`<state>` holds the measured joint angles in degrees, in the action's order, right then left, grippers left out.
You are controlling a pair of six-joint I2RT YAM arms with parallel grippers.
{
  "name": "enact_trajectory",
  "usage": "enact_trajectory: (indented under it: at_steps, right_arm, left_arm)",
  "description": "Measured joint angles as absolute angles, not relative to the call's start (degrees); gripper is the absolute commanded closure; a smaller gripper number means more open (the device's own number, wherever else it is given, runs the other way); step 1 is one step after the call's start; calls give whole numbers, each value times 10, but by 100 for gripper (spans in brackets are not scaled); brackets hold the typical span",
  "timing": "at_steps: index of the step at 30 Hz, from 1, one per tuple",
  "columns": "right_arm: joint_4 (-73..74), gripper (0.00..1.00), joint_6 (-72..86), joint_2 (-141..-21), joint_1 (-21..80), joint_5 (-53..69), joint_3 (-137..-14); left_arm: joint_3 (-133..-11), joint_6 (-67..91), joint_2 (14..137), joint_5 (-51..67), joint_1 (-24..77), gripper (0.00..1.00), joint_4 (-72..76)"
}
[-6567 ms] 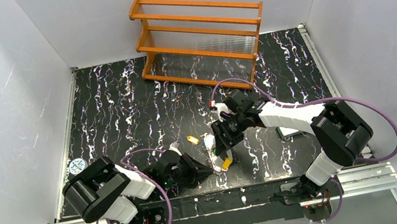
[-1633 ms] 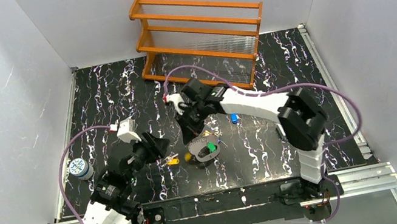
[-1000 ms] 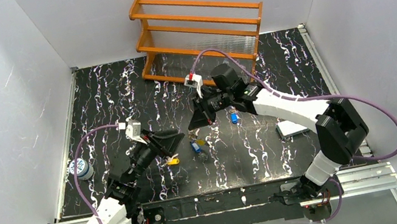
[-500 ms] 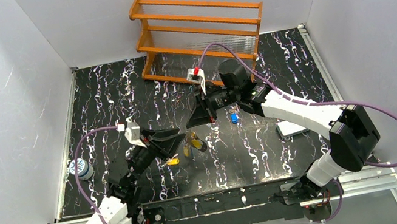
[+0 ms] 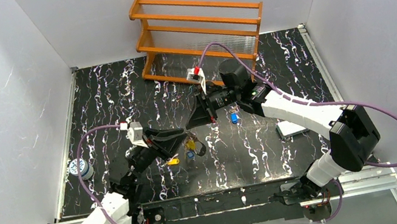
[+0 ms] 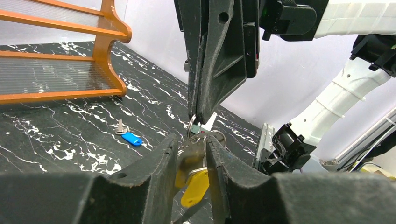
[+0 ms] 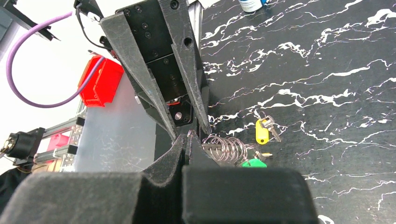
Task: Put the keys on the keyring
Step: Pick up the keyring from the center of the board, then adjust the keyring.
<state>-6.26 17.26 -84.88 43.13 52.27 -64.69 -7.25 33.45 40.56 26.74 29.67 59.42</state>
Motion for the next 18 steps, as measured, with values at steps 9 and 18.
enact_trajectory:
  at_steps: [9, 18]
  right_arm:
    - [-67, 99, 178, -849, 431, 536, -647]
    - [-78, 85, 179, -849, 430, 545, -647]
  left_arm:
    - [-75, 351, 470, 281, 297, 90, 668]
    - [-76, 361, 487, 283, 297, 100, 705]
